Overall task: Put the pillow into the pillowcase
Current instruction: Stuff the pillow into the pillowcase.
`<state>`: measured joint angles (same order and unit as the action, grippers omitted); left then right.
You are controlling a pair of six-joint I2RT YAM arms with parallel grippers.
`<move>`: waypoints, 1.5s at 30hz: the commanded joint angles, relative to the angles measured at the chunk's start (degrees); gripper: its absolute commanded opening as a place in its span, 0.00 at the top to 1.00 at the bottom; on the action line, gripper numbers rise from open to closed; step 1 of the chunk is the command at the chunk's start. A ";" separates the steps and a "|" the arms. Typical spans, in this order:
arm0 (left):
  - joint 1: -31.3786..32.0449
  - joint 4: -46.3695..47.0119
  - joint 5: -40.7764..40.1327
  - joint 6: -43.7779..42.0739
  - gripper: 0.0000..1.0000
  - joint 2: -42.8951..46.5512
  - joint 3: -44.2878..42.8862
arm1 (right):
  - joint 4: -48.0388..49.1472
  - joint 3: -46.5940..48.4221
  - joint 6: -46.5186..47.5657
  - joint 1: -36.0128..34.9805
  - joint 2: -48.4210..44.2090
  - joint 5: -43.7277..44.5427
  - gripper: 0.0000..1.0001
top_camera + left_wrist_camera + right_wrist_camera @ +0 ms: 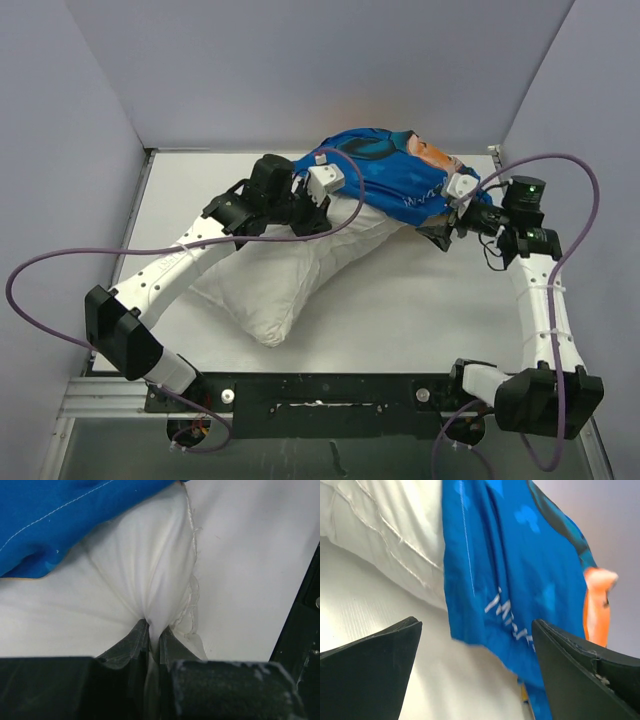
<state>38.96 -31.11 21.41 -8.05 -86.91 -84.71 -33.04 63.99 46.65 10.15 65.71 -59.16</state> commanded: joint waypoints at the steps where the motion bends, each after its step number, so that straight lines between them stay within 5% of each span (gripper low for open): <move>1: 0.27 5.55 9.38 3.19 1.00 3.89 -3.56 | 5.18 0.29 4.99 -6.36 5.86 6.41 0.02; 6: 0.31 5.70 9.44 3.71 1.00 5.12 -2.03 | 4.77 5.41 1.79 -8.58 12.31 13.13 0.05; 7: 0.25 5.71 9.50 3.81 1.00 5.27 -1.89 | 2.77 6.85 2.18 -9.30 13.26 13.22 0.17; 10: -0.04 6.20 9.29 4.20 1.00 5.15 -1.79 | -7.27 11.60 4.74 -12.46 14.65 7.96 0.88; 11: -0.28 6.47 9.26 4.50 1.00 4.87 -2.04 | -10.09 13.07 5.05 -14.09 13.97 6.04 0.99; 12: -0.67 6.76 9.44 4.76 1.00 4.52 -2.67 | -11.77 14.79 3.92 -16.14 13.03 4.84 1.00; 16: -2.99 6.64 12.82 7.60 1.00 0.80 -9.90 | -16.82 30.77 -4.00 -30.72 10.99 1.72 1.00; 19: -4.04 8.72 15.17 11.54 1.00 -2.09 -15.91 | -10.39 44.64 -20.82 -29.44 16.87 -11.28 1.00; 23: -4.46 18.91 19.54 20.53 1.00 -1.66 -15.27 | -0.36 42.26 -35.39 -28.41 21.25 3.02 1.00; 33: -13.59 47.77 23.72 45.30 1.00 0.71 11.23 | -4.25 32.20 -32.44 -28.54 28.83 13.10 1.00; 36: -18.01 47.36 25.57 43.21 1.00 -1.89 15.03 | -11.69 32.65 -26.29 -28.87 30.49 11.00 0.82; 41: -21.04 42.92 29.14 35.74 1.00 -4.26 16.28 | -14.85 33.23 -18.34 -24.32 22.94 1.87 0.21; 45: -21.05 41.88 30.73 32.48 1.00 -4.75 15.88 | -8.27 29.99 -20.12 -13.82 16.76 1.74 0.08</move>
<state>19.03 4.14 50.19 29.36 -90.89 -66.87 -43.00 95.35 25.19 -13.04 90.83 -53.89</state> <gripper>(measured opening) 0.055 0.898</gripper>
